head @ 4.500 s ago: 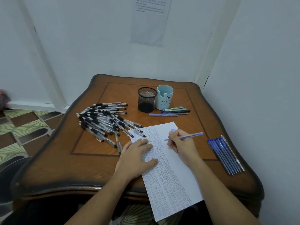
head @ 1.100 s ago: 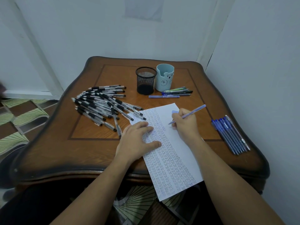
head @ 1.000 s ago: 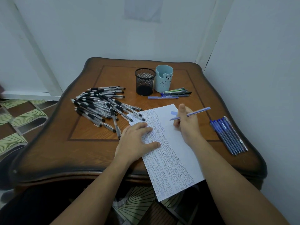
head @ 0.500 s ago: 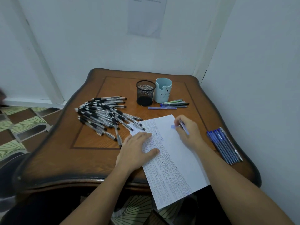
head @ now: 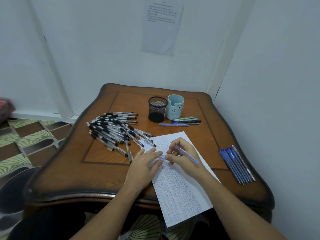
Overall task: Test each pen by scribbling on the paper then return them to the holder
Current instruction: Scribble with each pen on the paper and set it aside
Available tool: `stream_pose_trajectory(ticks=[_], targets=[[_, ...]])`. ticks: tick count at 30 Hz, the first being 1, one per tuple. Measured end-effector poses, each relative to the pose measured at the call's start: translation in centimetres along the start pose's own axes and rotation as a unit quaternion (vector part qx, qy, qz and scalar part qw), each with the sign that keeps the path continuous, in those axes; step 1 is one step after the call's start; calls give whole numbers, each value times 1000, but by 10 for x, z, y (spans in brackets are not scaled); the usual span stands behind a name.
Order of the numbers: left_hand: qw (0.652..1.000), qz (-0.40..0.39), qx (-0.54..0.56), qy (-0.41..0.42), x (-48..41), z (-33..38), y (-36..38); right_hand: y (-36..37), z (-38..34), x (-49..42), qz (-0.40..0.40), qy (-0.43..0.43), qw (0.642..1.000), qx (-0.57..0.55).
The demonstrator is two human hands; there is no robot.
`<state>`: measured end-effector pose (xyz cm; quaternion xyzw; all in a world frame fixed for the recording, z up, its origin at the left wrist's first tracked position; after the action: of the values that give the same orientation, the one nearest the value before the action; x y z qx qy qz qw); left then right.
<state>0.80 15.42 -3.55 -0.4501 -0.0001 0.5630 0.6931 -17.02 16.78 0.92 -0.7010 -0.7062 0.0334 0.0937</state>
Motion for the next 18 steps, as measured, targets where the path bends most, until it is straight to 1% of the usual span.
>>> stream_pose_trajectory(ticks=[3, 6, 8, 11, 14, 18], targets=[[999, 47, 6, -14, 1, 3, -3, 3, -5, 3, 15, 6, 1000, -23], [997, 71, 8, -26, 1, 6, -6, -4, -9, 4, 51, 40, 994, -88], [996, 82, 11, -24, 0, 9, -9, -11, -9, 5, 61, 51, 992, -102], [996, 86, 13, -19, 0, 11, -11, -13, -3, 6, 34, 73, 989, -122], [996, 78, 11, -37, 0, 8, -11, -11, 1, 8, 5, 66, 987, -145], [996, 69, 20, -53, 2, 7, -10, -12, 4, 7, 13, 50, 985, -162]])
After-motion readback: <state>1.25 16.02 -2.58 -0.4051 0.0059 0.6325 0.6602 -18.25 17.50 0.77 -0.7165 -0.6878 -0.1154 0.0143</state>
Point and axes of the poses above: each hand's wrist, its own x-axis away from the middle knuckle, its own y-axis out of the palm, z = x × y, the point moved 1 cm from there along -x, towards the middle knuckle, and after that the axes turned 7 degrees about y, right-handed, at the moved point
